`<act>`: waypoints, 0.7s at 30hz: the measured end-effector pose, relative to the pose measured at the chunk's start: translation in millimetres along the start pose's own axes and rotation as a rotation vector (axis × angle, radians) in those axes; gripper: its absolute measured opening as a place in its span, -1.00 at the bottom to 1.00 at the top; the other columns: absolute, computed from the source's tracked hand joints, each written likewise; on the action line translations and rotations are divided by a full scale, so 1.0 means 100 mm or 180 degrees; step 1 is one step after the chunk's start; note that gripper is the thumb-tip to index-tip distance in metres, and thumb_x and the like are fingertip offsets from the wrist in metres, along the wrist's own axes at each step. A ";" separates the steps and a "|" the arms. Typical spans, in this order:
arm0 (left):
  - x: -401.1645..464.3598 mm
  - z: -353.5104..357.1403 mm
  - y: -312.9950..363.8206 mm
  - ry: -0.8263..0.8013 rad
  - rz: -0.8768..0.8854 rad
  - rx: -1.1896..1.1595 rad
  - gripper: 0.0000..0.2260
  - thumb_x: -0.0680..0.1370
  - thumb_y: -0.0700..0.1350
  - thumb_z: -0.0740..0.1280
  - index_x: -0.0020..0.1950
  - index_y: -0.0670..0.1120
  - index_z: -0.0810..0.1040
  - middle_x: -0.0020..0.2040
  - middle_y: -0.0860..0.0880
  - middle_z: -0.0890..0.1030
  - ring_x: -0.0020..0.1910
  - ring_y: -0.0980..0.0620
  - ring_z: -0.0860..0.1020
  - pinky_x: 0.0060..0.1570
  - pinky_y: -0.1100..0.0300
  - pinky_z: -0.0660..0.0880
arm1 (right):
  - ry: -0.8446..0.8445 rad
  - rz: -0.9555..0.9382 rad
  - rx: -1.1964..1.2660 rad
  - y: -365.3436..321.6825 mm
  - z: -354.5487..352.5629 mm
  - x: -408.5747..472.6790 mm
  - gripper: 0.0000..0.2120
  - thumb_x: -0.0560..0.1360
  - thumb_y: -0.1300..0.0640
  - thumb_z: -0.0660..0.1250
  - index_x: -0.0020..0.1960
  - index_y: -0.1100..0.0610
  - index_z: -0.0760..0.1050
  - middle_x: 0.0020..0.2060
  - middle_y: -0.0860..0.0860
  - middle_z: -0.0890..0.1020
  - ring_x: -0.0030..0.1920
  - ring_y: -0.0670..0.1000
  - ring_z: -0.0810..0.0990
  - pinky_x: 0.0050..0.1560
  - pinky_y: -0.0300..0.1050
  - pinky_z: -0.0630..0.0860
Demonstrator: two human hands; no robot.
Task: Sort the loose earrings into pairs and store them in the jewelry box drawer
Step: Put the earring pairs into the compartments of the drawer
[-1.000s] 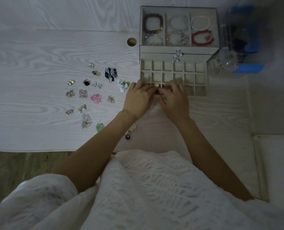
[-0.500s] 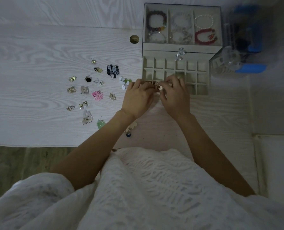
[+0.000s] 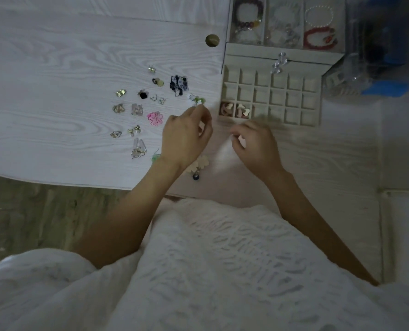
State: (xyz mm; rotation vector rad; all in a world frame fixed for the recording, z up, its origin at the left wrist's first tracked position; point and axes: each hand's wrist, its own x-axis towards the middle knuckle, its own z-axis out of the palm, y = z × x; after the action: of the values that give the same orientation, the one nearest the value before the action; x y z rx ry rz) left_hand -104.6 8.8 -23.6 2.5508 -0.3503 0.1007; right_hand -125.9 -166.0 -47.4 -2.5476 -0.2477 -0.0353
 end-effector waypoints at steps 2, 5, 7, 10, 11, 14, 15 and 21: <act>-0.21 -0.07 -0.14 -0.0448 -0.0337 -0.0037 -0.83 0.52 -0.06 0.28 0.06 -0.09 0.49 -0.05 -0.01 0.61 -0.17 0.00 0.57 -0.21 0.15 0.42 | -0.0579 0.0090 0.0222 -0.11 0.13 -0.09 -0.78 0.47 0.22 0.31 0.09 0.16 0.58 -0.08 0.11 0.59 -0.05 0.10 0.53 -0.05 -0.12 0.41; -0.50 -0.04 -0.32 -0.1043 -0.0336 0.0101 -0.57 0.43 0.04 0.42 0.23 -0.10 0.48 0.10 -0.11 0.55 0.04 -0.11 0.50 -0.05 0.08 0.44 | -0.0921 0.0004 0.0172 -0.25 0.31 -0.20 -0.67 0.45 0.13 0.38 0.21 0.15 0.51 0.04 0.12 0.52 0.07 0.10 0.50 -0.01 0.01 0.52; -0.65 0.02 -0.34 -0.1260 -0.0424 0.0170 -0.40 0.34 0.10 0.48 0.29 -0.12 0.44 0.16 -0.18 0.49 0.11 -0.18 0.46 0.06 -0.01 0.42 | -0.1012 -0.0013 0.0162 -0.31 0.36 -0.22 -0.56 0.42 0.14 0.41 0.27 0.13 0.45 0.11 0.12 0.47 0.14 0.12 0.45 0.00 0.03 0.53; -0.78 0.14 -0.29 -0.1276 -0.0637 0.0177 -0.30 0.28 0.08 0.52 0.32 -0.15 0.38 0.14 -0.22 0.44 0.07 -0.21 0.45 0.02 -0.02 0.42 | -0.1176 -0.0234 -0.0006 -0.39 0.40 -0.20 -0.42 0.40 0.22 0.41 0.37 0.06 0.32 0.24 0.09 0.41 0.21 0.13 0.39 0.04 -0.01 0.51; -0.79 0.18 -0.27 -0.1191 -0.0699 0.0141 -0.32 0.29 0.02 0.51 0.31 -0.16 0.37 0.12 -0.23 0.44 0.04 -0.22 0.47 0.00 -0.01 0.43 | -0.1177 -0.0326 -0.0084 -0.41 0.42 -0.20 -0.40 0.40 0.23 0.40 0.39 0.05 0.30 0.27 0.08 0.42 0.22 0.13 0.39 0.05 0.00 0.49; -0.77 0.22 -0.22 -0.1000 -0.0856 0.0003 -0.44 0.33 -0.14 0.49 0.28 -0.20 0.40 0.09 -0.26 0.45 -0.01 -0.27 0.50 -0.06 -0.01 0.43 | -0.1187 -0.0296 -0.0173 -0.41 0.45 -0.17 -0.44 0.43 0.21 0.38 0.39 0.07 0.30 0.30 0.04 0.44 0.26 0.11 0.38 0.13 0.00 0.47; -0.76 0.22 -0.22 -0.0981 -0.0856 -0.0022 -0.47 0.35 -0.16 0.48 0.26 -0.21 0.42 0.09 -0.26 0.45 -0.02 -0.27 0.50 -0.08 -0.01 0.43 | -0.1162 -0.0267 -0.0192 -0.39 0.45 -0.17 -0.46 0.44 0.19 0.38 0.38 0.08 0.32 0.29 0.03 0.46 0.26 0.10 0.40 0.14 0.00 0.48; -0.63 0.22 -0.18 -0.0944 -0.0671 -0.0008 -0.68 0.43 -0.13 0.42 0.14 -0.19 0.52 0.04 -0.24 0.50 -0.11 -0.24 0.55 -0.16 0.05 0.42 | -0.0976 -0.0025 -0.0245 -0.20 0.31 -0.18 -0.60 0.47 0.18 0.35 0.29 0.13 0.41 0.16 0.09 0.46 0.09 0.08 0.50 -0.05 -0.06 0.49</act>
State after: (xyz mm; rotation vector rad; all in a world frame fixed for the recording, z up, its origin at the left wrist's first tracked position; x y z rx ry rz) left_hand -160.0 26.3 -60.5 2.5838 -0.1892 -0.3592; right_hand -148.1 -136.0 -63.9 -2.6218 -0.3809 0.3514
